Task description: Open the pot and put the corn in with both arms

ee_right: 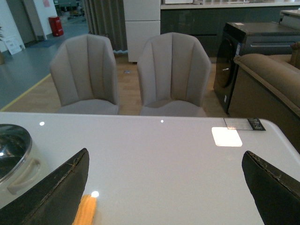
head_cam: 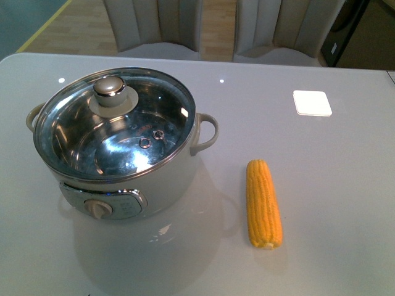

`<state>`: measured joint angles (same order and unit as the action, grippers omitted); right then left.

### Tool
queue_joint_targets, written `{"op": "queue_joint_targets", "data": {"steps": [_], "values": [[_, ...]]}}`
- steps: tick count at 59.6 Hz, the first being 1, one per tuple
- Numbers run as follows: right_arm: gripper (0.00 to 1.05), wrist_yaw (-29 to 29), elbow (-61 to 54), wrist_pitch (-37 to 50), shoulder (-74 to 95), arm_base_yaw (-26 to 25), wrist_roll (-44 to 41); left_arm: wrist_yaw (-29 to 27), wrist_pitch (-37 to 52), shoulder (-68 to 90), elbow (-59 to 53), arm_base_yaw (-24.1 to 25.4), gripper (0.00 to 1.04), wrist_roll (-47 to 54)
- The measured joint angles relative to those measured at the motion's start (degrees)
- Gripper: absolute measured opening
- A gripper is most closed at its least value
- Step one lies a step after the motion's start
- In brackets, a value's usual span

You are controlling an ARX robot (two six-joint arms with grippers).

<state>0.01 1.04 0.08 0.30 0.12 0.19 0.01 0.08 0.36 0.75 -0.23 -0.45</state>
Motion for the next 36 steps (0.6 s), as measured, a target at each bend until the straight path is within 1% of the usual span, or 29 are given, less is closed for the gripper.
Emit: {"op": "queue_joint_targets", "data": {"steps": [36], "values": [[0.96, 0.0, 0.0, 0.0, 0.0, 0.0, 0.0, 0.0, 0.0, 0.0, 0.0, 0.0, 0.98, 0.0]]}}
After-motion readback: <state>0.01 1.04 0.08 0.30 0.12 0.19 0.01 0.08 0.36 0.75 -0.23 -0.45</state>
